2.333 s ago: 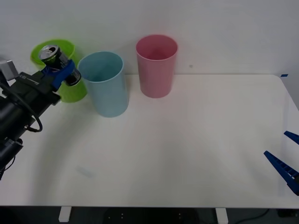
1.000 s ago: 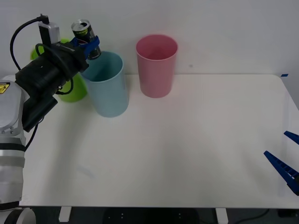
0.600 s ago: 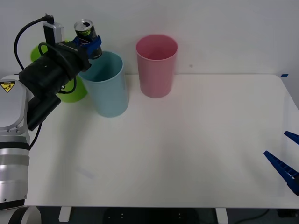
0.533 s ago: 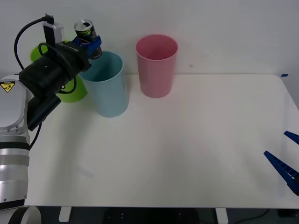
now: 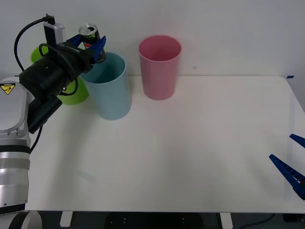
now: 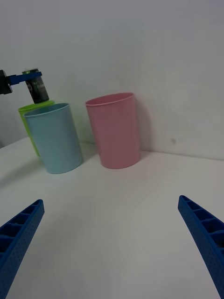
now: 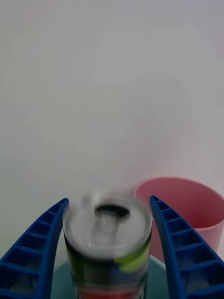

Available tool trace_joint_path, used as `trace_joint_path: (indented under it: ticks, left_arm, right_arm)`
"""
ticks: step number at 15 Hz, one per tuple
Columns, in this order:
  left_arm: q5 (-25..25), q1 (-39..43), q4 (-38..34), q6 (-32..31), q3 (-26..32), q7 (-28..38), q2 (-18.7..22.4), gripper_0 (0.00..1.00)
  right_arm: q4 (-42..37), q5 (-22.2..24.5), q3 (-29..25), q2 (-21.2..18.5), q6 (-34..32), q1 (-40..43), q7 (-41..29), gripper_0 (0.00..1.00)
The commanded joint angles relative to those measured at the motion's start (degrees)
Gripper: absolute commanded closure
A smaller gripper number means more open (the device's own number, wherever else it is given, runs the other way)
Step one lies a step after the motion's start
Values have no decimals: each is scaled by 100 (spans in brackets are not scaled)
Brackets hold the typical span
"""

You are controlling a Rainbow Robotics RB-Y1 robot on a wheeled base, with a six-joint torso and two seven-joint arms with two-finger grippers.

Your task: Grasp the object on the table and drop it into the matching bin: aluminum can to the light blue bin, PET bottle to the pink bin.

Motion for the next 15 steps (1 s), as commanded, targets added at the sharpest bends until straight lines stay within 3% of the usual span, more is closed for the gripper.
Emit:
trace_joint_path:
  ticks: [1,9,15]
  left_arm:
    - [42,-2,0,1,-11,10,1,0]
    - [235,51,0,1,-28,-8,1,0]
    - [1018,367,-9,-105,-46,-140,344,0]
  right_arm:
    - [0,0,0,0,0,0,0,0]
    - [0,0,0,0,0,0,0,0]
    - [0,0,0,0,0,0,0,0]
